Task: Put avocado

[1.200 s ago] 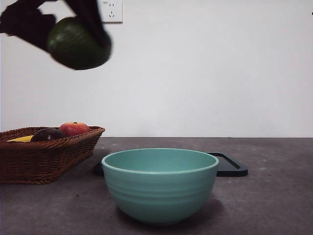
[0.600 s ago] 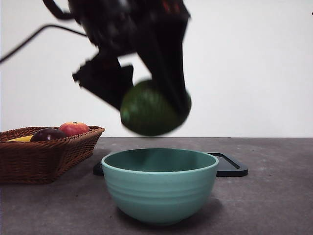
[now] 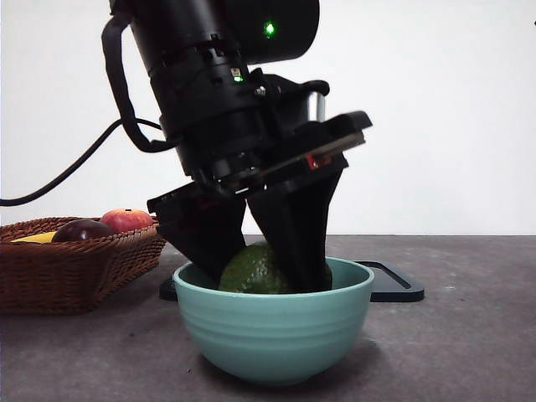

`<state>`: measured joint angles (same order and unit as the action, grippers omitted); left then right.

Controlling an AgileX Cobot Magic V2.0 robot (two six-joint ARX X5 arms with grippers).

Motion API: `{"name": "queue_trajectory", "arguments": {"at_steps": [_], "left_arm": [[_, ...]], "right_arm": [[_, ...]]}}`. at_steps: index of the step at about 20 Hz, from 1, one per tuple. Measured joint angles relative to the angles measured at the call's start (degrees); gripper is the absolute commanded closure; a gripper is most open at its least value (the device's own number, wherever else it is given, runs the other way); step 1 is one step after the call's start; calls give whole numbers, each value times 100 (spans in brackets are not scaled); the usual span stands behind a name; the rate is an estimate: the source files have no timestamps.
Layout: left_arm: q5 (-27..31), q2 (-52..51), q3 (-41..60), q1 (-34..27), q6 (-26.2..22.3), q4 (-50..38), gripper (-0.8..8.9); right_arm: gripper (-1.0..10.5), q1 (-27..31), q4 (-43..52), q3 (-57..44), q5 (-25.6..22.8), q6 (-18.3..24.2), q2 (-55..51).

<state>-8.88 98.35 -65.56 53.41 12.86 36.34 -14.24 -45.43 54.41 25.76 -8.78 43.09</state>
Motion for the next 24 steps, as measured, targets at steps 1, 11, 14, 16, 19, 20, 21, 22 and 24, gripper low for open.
{"name": "queue_trajectory", "arguments": {"at_steps": [1, 11, 14, 16, 19, 20, 21, 22, 24], "left_arm": [[0, 7, 0, 0, -9, 0, 579], [0, 136, 0, 66, -144, 4, 579], [0, 149, 0, 114, -162, 9, 577], [0, 146, 0, 114, -162, 37, 564], [0, 146, 0, 114, -162, 52, 513], [0, 146, 0, 114, -162, 55, 458], [0, 146, 0, 114, -162, 63, 418], [-2, 146, -7, 116, -162, 81, 376], [4, 146, -92, 114, -164, 199, 316]], "right_arm": [[398, 0, 0, 0, 0, 0, 0], [398, 0, 0, 0, 0, 0, 0], [398, 0, 0, 0, 0, 0, 0], [398, 0, 0, 0, 0, 0, 0], [398, 0, 0, 0, 0, 0, 0], [398, 0, 0, 0, 0, 0, 0], [398, 0, 0, 0, 0, 0, 0], [398, 0, 0, 0, 0, 0, 0], [398, 0, 0, 0, -2, 0, 0]]}}
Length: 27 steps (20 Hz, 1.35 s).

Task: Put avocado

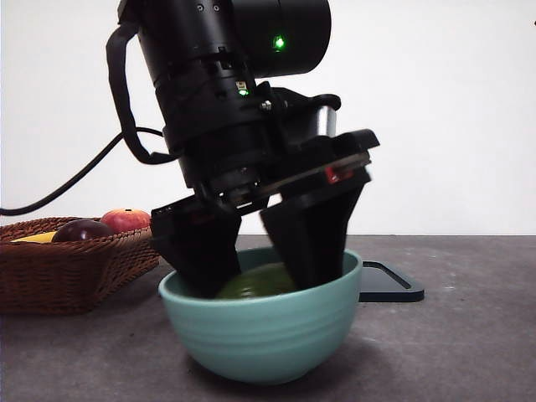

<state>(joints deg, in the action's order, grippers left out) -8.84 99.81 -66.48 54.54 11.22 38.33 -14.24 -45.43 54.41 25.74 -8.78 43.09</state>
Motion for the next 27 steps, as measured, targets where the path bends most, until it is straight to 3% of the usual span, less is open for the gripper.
{"name": "queue_trajectory", "arguments": {"at_steps": [10, 16, 19, 24, 27], "left_arm": [[-2, -365, -1014, 2, -173, 1091, 312], [-2, -2223, -1019, -50, -411, 1886, 308], [26, -3191, -1019, -197, -448, 2404, 227], [697, -4673, -949, -391, -470, 2837, 221], [745, -5602, -671, -431, -472, 2855, 221]], "right_arm": [[398, 0, 0, 0, 2, 0, 0], [398, 0, 0, 0, 0, 0, 0], [398, 0, 0, 0, 0, 0, 0], [398, 0, 0, 0, 2, 0, 0], [398, 0, 0, 0, 2, -2, 2]]}}
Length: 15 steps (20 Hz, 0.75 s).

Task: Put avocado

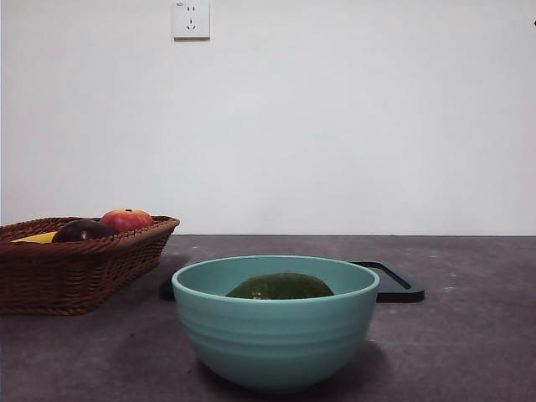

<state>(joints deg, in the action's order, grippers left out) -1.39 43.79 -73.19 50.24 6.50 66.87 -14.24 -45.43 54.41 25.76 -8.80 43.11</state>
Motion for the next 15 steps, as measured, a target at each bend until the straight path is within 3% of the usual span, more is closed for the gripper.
{"name": "queue_trajectory", "arguments": {"at_steps": [7, 12, 15], "left_arm": [[0, -2116, 1259, -2, 68, 26, 221], [2, -2538, 1521, -2, 184, 68, 221], [2, -2538, 1521, -2, 195, 66, 221]], "right_arm": [[413, -181, 0, 0, 0, -4, 85], [429, -920, 214, 0, -59, -240, 861], [430, -1569, 579, 20, -439, -564, 1563]]}}
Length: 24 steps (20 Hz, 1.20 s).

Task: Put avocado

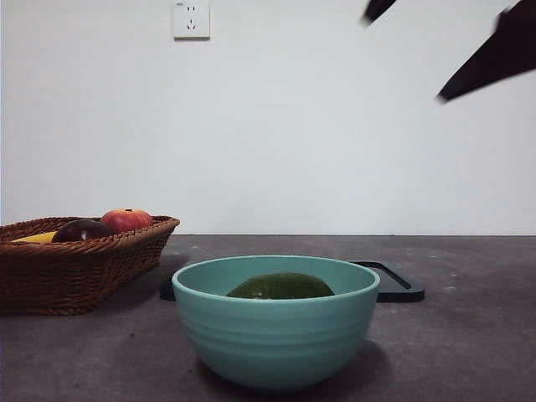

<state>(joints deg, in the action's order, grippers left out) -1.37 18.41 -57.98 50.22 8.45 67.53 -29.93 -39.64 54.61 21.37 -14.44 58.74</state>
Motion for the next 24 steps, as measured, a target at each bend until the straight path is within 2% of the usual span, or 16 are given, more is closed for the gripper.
{"name": "queue_trajectory", "arguments": {"at_steps": [3, 6, 10, 15, 20, 23, 24], "left_arm": [[0, 0, 0, 0, 0, 0, 221], [0, 0, 0, 0, 0, 0, 221], [0, 0, 0, 0, 0, 0, 221], [-2, 0, 0, 0, 0, 0, 221], [0, 0, 0, -2, 0, 0, 221], [0, 0, 0, -2, 0, 0, 221], [0, 0, 0, -2, 0, -2, 221]], "right_arm": [[430, -509, 164, 81, -232, -306, 909], [431, -787, 173, 208, -557, -389, 1727], [432, -896, 177, 236, -813, -404, 2599], [511, -896, 201, 236, -973, -404, 3189], [741, -898, 304, 256, -1043, -498, 3340], [945, -907, 339, 258, -822, -570, 3456], [942, -918, 391, 258, -782, -579, 3464]]}}
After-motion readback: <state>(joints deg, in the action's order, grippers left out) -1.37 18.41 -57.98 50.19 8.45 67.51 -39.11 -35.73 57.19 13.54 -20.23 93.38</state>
